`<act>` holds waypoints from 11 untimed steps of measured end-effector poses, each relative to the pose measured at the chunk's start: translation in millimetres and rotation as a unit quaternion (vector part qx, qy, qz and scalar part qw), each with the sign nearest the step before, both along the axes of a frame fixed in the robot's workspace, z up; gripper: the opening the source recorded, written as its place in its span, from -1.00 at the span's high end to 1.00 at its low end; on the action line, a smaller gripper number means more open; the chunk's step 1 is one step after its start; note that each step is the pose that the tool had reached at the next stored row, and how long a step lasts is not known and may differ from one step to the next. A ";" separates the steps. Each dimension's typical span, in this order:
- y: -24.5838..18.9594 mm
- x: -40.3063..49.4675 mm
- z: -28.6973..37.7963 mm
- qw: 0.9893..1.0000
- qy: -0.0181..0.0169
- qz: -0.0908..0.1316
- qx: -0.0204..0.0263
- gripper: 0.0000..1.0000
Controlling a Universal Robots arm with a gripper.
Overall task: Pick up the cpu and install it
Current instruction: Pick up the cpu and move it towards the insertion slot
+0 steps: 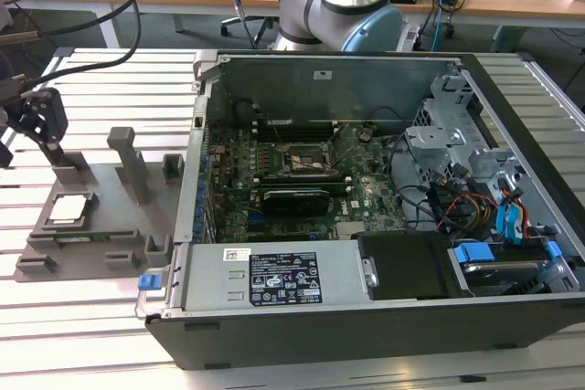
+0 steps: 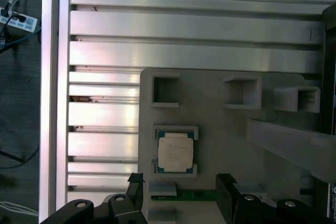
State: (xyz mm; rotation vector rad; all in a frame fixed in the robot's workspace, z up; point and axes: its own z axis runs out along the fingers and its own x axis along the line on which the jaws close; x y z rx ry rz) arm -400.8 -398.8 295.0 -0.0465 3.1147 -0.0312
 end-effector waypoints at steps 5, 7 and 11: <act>0.0 0.0 -2.2 1.000 0.000 0.000 0.000 -0.33; 0.0 0.0 -3.2 1.000 0.000 0.000 0.000 -0.33; 0.0 0.0 -5.0 1.000 0.000 0.000 0.000 -0.33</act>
